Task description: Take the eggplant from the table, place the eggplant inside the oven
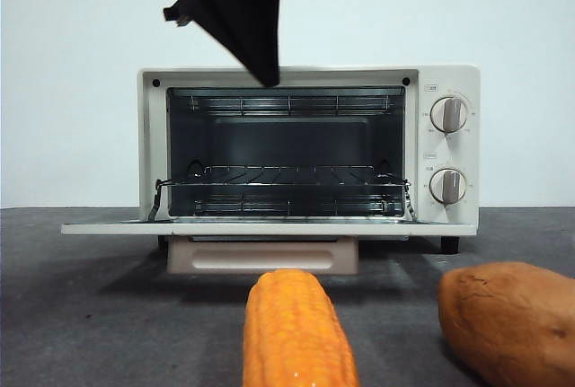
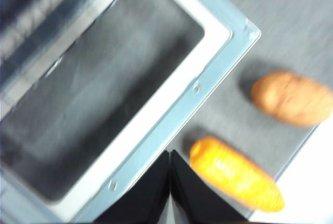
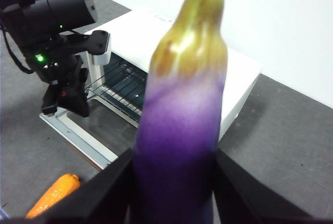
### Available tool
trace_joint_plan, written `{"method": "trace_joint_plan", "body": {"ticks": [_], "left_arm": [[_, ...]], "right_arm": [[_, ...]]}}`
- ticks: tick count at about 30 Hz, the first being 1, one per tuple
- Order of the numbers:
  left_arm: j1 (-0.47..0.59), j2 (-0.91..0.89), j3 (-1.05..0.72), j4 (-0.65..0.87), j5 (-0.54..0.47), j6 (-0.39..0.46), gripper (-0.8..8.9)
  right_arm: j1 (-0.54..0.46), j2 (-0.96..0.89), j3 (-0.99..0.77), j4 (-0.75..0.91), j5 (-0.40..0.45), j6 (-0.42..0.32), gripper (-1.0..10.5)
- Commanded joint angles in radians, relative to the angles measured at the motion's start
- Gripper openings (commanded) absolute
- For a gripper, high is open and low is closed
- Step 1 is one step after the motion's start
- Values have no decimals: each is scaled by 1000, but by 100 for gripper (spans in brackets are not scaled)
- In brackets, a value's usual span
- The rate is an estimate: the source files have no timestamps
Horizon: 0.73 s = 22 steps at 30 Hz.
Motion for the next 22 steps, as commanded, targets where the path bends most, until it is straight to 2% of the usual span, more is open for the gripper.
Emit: {"method": "trace_joint_plan", "body": {"ticks": [1,6,11,15,22], "left_arm": [[-2,-6,25,40,-3,-7,6],[39,-35,21,51,-13,-27,6],[79,-115,-59,158,-94,-83,6],[117,-217,-175,233,-95,-104,6],[190,-442,-466,448,-95,-192,6]], "right_arm": [[14,10,15,-52,-6,17,132],[14,44,13,-50,-101,-2,132],[14,92,-6,-43,-108,-28,132],[14,150,-41,-26,-125,-56,132],[14,285,-134,121,-125,-205,132]]}}
